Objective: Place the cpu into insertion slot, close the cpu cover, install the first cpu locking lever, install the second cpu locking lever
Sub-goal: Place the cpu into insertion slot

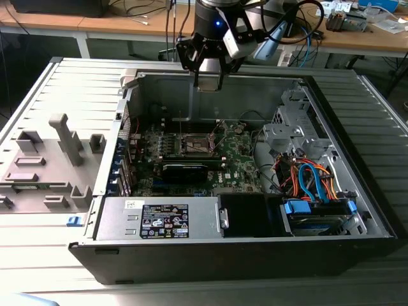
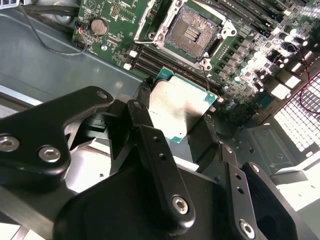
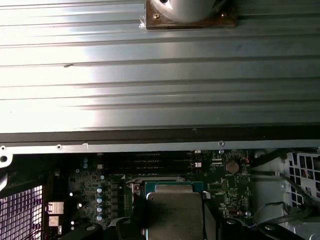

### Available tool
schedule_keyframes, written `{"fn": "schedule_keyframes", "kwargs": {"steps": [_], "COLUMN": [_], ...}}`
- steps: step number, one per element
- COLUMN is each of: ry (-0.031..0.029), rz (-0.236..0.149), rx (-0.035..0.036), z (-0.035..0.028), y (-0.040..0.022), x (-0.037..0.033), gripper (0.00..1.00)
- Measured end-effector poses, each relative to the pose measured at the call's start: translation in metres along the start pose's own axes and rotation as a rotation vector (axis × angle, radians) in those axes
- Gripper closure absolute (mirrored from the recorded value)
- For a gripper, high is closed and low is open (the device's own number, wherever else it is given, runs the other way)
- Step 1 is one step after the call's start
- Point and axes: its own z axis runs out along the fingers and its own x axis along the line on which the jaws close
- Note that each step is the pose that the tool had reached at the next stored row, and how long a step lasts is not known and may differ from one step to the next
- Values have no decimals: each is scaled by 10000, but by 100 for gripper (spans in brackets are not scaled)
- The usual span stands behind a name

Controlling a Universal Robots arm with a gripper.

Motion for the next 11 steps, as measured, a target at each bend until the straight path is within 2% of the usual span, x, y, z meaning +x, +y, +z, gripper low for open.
{"fn": "schedule_keyframes", "kwargs": {"steps": [4,11], "ry": [1,0], "rz": [-7,-7], "rx": [10,14], "z": [53,65], "y": [-20,-33], "x": [9,15], "gripper": [45,45]}}
